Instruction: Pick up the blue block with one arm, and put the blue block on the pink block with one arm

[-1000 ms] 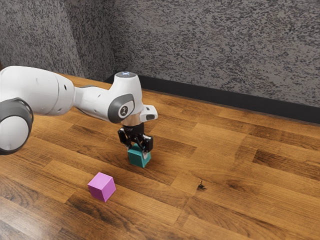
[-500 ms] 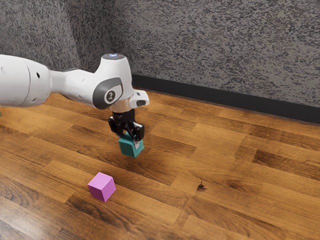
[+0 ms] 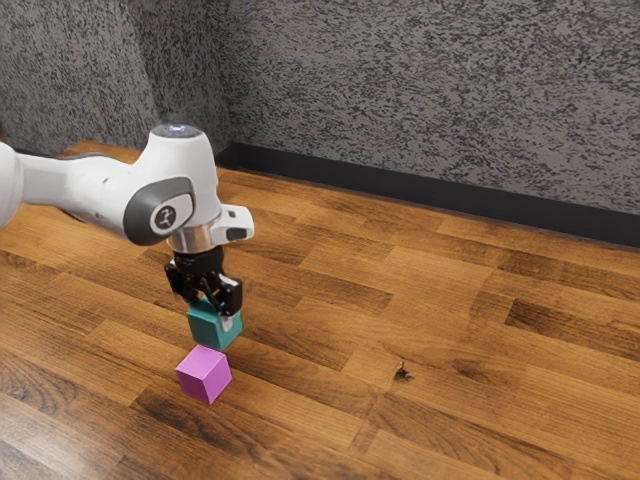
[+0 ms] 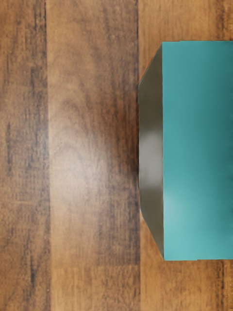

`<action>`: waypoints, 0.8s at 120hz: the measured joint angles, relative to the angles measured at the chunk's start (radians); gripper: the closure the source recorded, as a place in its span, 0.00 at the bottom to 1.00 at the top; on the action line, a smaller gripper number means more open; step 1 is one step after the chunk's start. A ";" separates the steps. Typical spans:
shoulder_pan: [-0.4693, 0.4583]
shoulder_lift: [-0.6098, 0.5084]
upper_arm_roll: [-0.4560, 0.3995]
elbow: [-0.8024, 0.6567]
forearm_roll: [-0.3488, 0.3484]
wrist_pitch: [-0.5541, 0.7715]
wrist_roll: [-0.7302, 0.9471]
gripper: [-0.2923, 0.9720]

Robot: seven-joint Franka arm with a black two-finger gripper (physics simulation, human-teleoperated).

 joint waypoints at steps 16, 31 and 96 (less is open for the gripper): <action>0.006 -0.003 0.004 -0.026 0.001 0.010 -0.002 0.52; -0.007 0.001 0.033 -0.042 0.012 0.026 -0.003 0.52; 0.037 -0.006 0.039 -0.082 0.025 0.070 -0.009 0.52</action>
